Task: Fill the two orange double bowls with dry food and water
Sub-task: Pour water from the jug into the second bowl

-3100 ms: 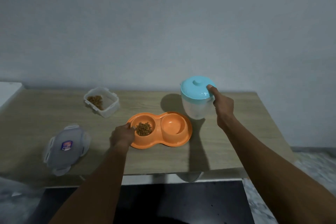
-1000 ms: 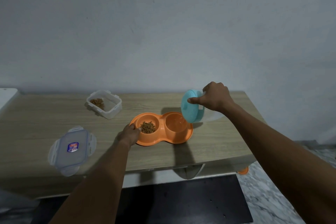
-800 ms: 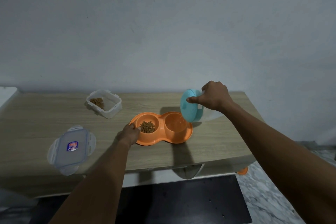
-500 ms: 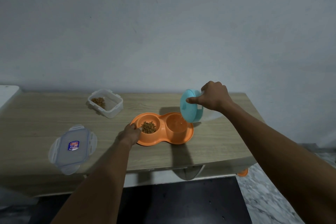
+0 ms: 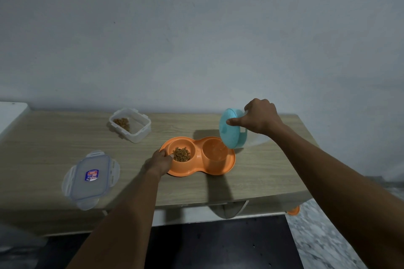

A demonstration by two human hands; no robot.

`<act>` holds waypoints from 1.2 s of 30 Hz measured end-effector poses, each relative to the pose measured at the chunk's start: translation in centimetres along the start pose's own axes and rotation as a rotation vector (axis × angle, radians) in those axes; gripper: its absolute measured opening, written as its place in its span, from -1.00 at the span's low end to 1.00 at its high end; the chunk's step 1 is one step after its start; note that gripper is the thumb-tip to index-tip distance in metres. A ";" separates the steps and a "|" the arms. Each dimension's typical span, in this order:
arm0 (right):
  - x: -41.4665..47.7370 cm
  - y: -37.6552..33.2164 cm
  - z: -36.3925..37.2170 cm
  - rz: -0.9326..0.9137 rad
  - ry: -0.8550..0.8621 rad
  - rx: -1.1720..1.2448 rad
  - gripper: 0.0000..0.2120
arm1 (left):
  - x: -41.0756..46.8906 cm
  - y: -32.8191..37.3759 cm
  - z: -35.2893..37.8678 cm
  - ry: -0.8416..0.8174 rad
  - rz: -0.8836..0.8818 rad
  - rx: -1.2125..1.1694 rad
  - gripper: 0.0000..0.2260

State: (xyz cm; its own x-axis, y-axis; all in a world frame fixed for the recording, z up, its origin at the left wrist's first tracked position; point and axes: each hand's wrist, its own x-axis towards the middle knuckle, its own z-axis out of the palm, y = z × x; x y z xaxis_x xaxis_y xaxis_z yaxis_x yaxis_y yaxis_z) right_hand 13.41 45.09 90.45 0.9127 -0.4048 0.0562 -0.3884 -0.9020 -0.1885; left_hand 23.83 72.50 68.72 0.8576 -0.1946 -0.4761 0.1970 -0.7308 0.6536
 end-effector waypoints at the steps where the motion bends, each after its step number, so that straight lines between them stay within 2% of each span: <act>1: 0.0 0.0 0.0 0.002 0.000 -0.002 -0.42 | 0.1 0.0 0.0 0.001 0.003 0.005 -0.45; 7: 0.0 -0.1 -0.3 0.000 0.005 -0.013 -0.43 | 0.2 0.1 0.1 -0.001 0.010 0.005 -0.47; 12: -0.1 0.1 0.0 -0.002 0.008 -0.017 -0.38 | 0.5 -0.3 0.0 -0.013 -0.006 -0.039 -0.40; 22: -0.1 0.1 0.2 0.002 0.004 -0.014 -0.40 | 0.8 -0.4 0.0 0.001 -0.015 -0.012 -0.43; 27: 0.1 0.0 0.2 -0.007 0.011 -0.023 -0.41 | 0.5 0.0 0.1 0.005 0.028 0.011 -0.53; 36: 0.1 0.0 0.5 -0.025 0.016 -0.034 -0.43 | 0.8 0.0 0.4 -0.002 0.025 -0.019 -0.49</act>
State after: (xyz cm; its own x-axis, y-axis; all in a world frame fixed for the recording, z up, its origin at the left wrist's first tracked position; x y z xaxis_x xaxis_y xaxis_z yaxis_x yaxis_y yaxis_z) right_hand 13.58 45.13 90.01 0.9202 -0.3841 0.0757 -0.3698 -0.9163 -0.1537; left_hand 24.35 72.11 68.05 0.8613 -0.2139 -0.4608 0.1846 -0.7133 0.6762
